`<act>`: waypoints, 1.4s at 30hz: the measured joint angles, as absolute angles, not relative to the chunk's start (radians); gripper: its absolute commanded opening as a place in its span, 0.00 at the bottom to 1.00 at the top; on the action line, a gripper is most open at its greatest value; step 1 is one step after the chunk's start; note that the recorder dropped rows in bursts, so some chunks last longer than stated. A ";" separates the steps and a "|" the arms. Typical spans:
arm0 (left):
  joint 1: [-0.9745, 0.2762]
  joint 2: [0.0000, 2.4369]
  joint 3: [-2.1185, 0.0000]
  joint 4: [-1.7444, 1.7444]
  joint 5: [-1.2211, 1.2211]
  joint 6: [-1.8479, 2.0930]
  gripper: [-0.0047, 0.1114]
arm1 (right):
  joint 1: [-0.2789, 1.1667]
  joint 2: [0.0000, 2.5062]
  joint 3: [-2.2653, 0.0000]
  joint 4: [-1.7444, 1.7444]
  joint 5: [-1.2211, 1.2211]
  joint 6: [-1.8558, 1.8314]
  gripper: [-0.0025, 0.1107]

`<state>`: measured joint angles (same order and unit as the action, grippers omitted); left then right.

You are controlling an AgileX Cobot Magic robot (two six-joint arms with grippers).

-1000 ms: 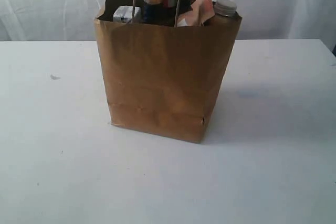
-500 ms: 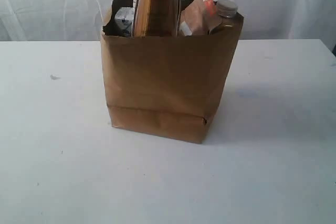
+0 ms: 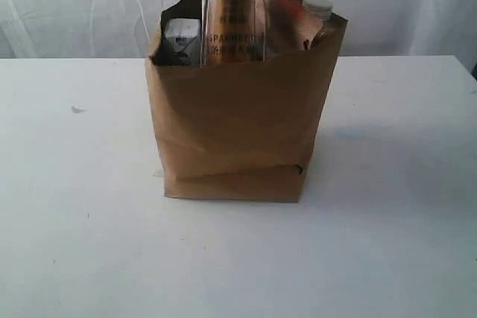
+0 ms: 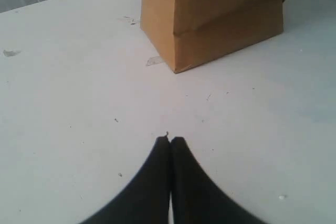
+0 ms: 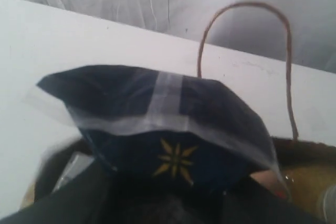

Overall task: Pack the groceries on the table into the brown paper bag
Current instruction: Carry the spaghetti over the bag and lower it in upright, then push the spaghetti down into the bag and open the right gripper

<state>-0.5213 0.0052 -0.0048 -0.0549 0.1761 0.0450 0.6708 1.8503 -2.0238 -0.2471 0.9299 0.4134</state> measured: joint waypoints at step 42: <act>-0.521 0.005 -0.005 -0.055 0.176 0.045 0.04 | 0.736 1.835 -2.028 -0.212 1.087 0.221 0.64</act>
